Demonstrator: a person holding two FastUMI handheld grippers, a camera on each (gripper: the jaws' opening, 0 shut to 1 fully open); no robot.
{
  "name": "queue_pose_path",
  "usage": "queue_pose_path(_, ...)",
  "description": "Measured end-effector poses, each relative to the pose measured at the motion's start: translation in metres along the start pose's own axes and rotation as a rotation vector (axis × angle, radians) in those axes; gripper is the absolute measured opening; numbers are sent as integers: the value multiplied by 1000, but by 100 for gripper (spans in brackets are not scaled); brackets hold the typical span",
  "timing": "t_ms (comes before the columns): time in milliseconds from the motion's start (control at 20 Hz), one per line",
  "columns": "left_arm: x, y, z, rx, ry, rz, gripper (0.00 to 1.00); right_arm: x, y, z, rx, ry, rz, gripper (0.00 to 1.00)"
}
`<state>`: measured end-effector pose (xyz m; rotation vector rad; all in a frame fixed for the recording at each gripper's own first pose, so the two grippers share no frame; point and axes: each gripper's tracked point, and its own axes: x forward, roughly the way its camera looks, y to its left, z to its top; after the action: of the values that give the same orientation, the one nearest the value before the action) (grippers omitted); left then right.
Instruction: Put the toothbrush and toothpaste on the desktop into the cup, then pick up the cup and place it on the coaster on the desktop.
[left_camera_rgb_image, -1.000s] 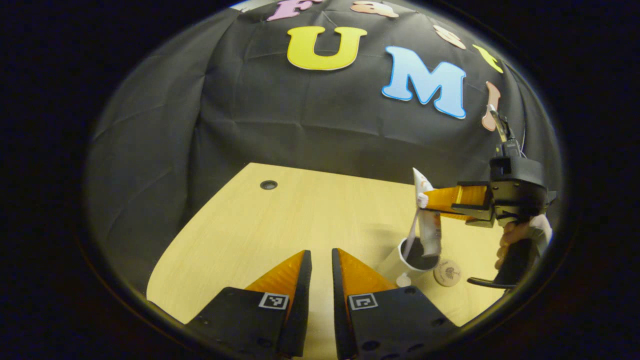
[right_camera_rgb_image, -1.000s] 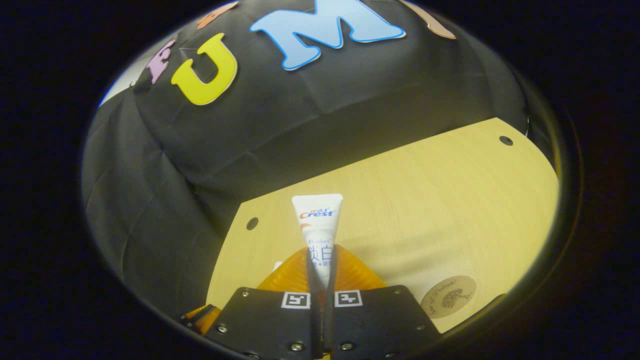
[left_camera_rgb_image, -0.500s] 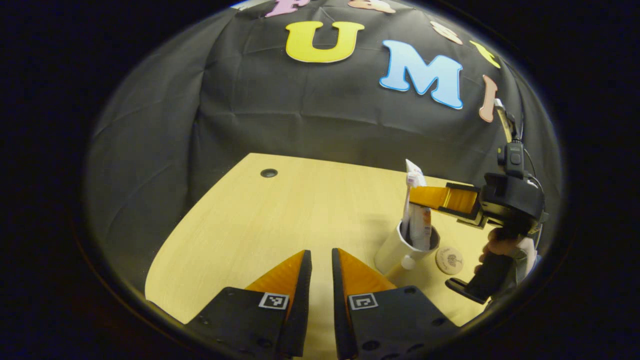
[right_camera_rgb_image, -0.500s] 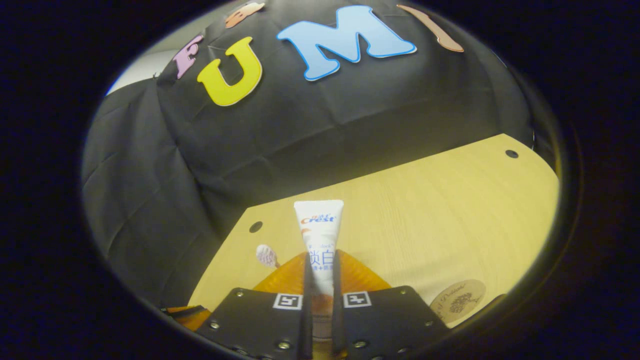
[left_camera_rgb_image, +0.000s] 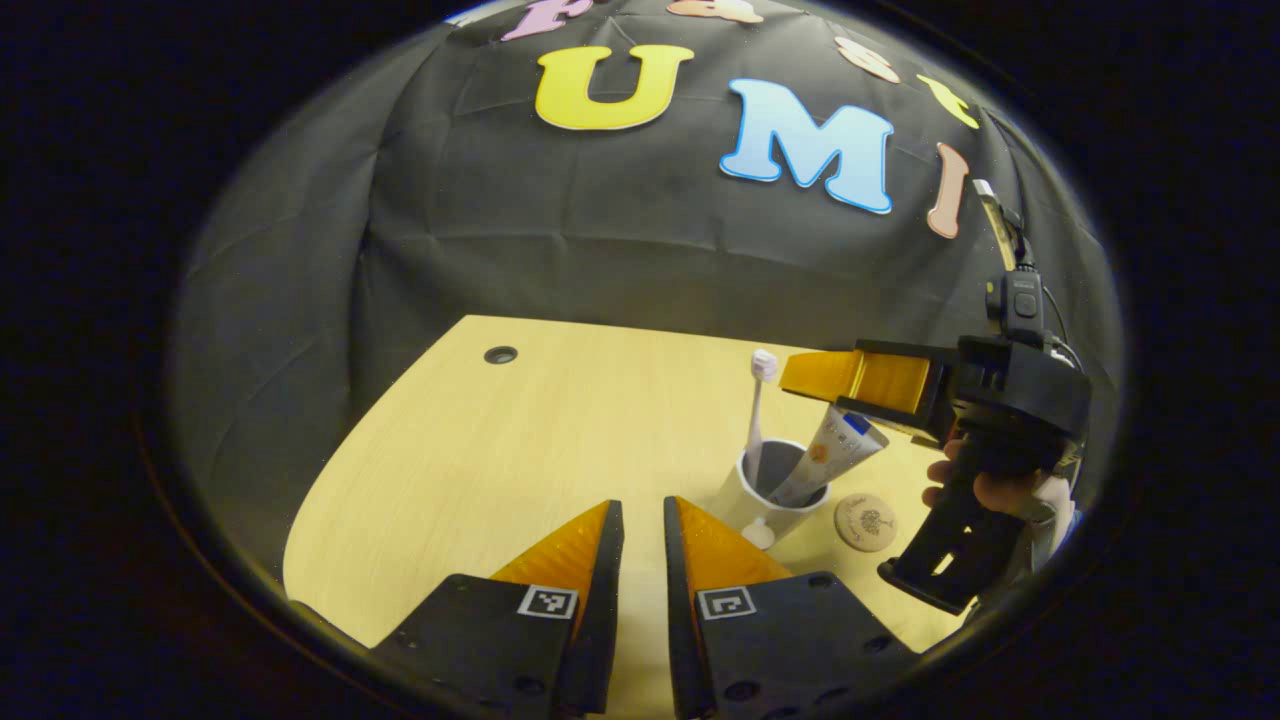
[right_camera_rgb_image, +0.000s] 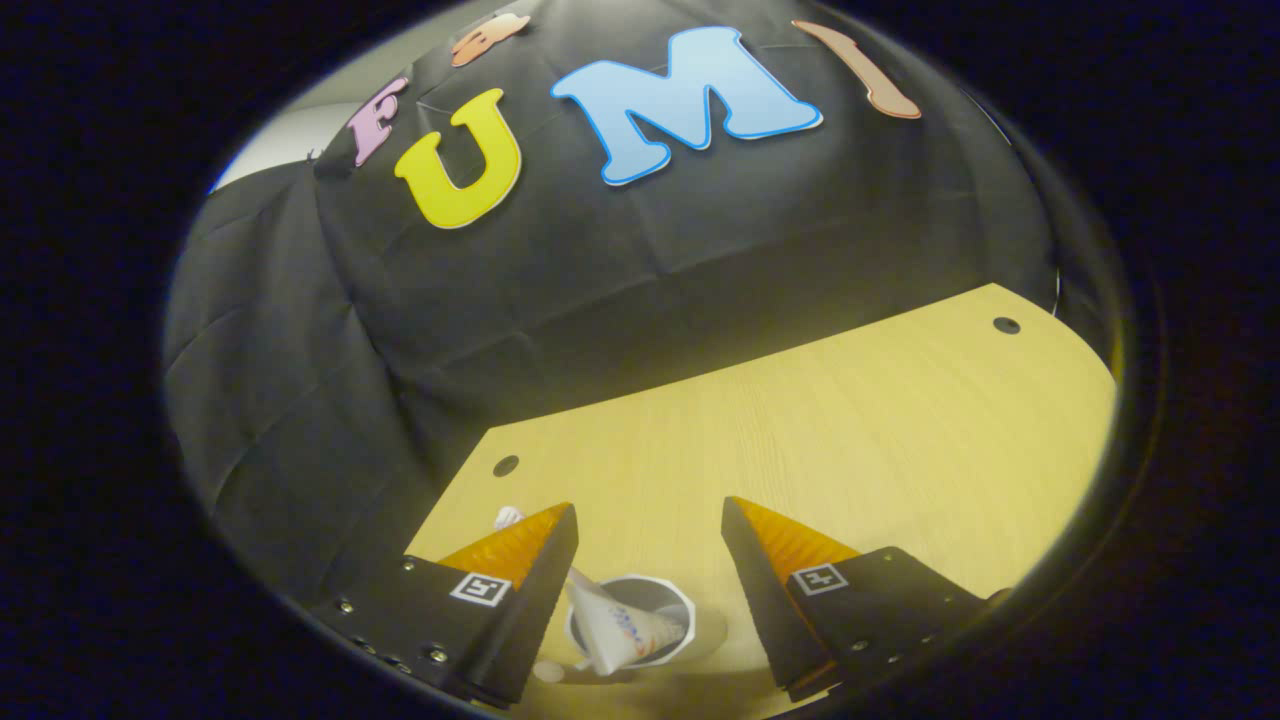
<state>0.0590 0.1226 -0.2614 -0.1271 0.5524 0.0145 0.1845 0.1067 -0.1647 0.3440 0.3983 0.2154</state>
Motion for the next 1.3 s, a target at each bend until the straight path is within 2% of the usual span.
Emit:
queue_pose_path(350,2,-41,10,64,24,-90,30,-29,-26,27,19,-40,-33,87)
queue_pose_path(450,3,-56,6,83,58,-141,31,-38,-37,34,25,-48,-52,87)
queue_pose_path(550,6,-66,2,121,93,-174,41,-47,-48,39,22,-57,-69,87)
queue_pose_path(600,8,-69,1,144,108,-185,37,-51,-53,41,22,-60,-77,87)
queue_pose_path(650,11,-74,-2,165,130,-202,36,-54,-59,42,23,-61,-85,87)
queue_pose_path(750,14,-76,-7,206,170,-215,46,-64,-70,41,31,-60,-104,87)
queue_pose_path(900,21,-76,-15,231,235,-231,43,-74,-87,35,51,-54,-132,87)
queue_pose_path(1000,23,-76,-25,245,290,-233,43,-81,-97,33,64,-50,-148,87)
queue_pose_path(1050,25,-74,-29,252,318,-232,47,-84,-101,32,67,-50,-156,87)
queue_pose_path(1300,42,-75,-46,326,422,-254,47,-97,-124,27,77,-36,-199,86)
